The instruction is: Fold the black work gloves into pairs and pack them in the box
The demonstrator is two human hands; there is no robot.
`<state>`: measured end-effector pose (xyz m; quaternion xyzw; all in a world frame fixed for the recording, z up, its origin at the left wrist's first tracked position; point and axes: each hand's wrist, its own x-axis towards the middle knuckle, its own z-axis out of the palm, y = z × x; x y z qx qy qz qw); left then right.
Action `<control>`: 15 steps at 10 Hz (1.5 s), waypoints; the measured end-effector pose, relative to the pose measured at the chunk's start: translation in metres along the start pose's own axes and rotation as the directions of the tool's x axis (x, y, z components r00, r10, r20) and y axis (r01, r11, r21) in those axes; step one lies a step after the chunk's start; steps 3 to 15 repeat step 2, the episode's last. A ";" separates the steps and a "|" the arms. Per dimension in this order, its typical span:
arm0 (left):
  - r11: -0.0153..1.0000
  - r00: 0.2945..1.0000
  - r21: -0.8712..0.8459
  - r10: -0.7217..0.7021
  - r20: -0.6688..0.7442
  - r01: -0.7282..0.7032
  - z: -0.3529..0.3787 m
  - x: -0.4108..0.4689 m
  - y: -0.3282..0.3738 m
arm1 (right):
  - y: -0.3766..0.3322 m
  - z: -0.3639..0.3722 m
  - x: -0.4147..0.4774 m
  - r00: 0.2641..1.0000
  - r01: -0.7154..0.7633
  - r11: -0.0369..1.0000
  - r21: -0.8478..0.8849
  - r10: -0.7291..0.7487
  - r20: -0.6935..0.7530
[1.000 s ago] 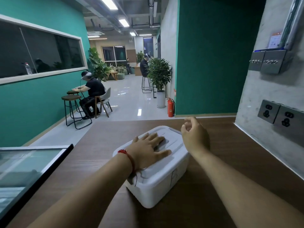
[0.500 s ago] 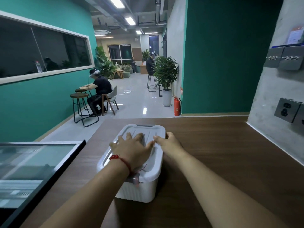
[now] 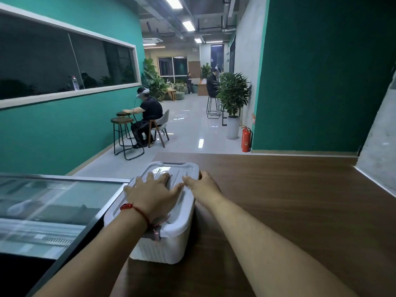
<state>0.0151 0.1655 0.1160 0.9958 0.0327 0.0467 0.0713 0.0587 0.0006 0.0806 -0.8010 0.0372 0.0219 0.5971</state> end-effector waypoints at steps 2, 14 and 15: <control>1.000 1.000 -0.002 -0.003 -0.008 0.003 -0.007 0.004 0.005 | -0.014 -0.031 -0.014 0.997 0.077 0.957 -0.280 -0.074 0.019; 1.000 1.000 -0.002 -0.003 -0.008 0.003 -0.007 0.004 0.005 | -0.014 -0.031 -0.014 0.997 0.077 0.957 -0.280 -0.074 0.019; 1.000 1.000 -0.002 -0.003 -0.008 0.003 -0.007 0.004 0.005 | -0.014 -0.031 -0.014 0.997 0.077 0.957 -0.280 -0.074 0.019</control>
